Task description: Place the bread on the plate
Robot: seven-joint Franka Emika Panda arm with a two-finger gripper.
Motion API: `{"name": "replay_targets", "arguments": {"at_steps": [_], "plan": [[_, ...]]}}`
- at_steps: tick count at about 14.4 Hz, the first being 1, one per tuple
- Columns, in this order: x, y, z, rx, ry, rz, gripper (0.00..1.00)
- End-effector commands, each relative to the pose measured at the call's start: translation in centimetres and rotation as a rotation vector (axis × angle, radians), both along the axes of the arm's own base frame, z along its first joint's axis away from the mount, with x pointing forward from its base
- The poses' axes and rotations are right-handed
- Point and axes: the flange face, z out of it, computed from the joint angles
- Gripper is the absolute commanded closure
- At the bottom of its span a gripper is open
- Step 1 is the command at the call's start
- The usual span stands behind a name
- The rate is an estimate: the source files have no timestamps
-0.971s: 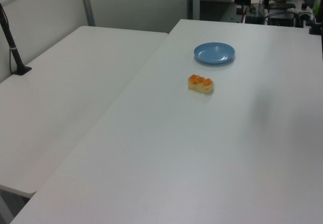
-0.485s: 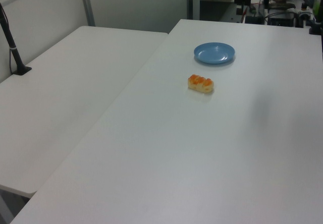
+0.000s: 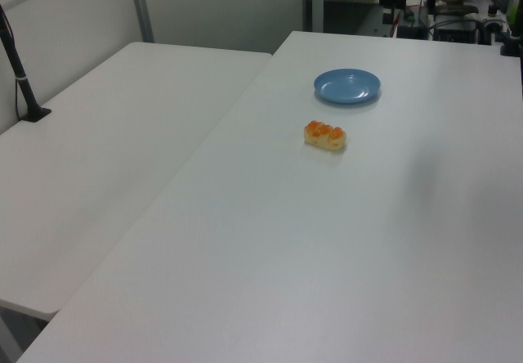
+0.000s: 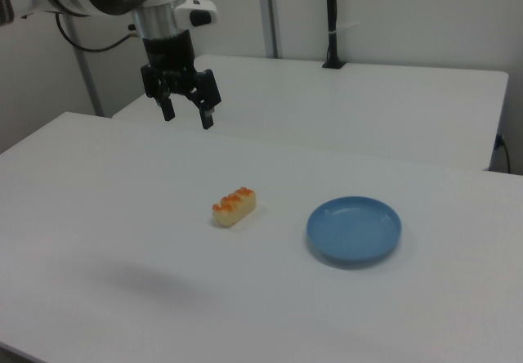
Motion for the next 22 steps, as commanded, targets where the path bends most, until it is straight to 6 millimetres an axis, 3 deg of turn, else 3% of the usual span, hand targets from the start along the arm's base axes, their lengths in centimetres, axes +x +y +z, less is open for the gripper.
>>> {"name": "replay_targets", "arguments": {"at_steps": [1, 12, 22], "plan": [[-0.4, 0.2, 0.2, 0.004, 0.000, 0.027, 0.00], [-0.2, 0.8, 0.3, -0.006, -0.004, 0.043, 0.00], [1.0, 0.8, -2.0, -0.038, 0.029, 0.000, 0.00]]}}
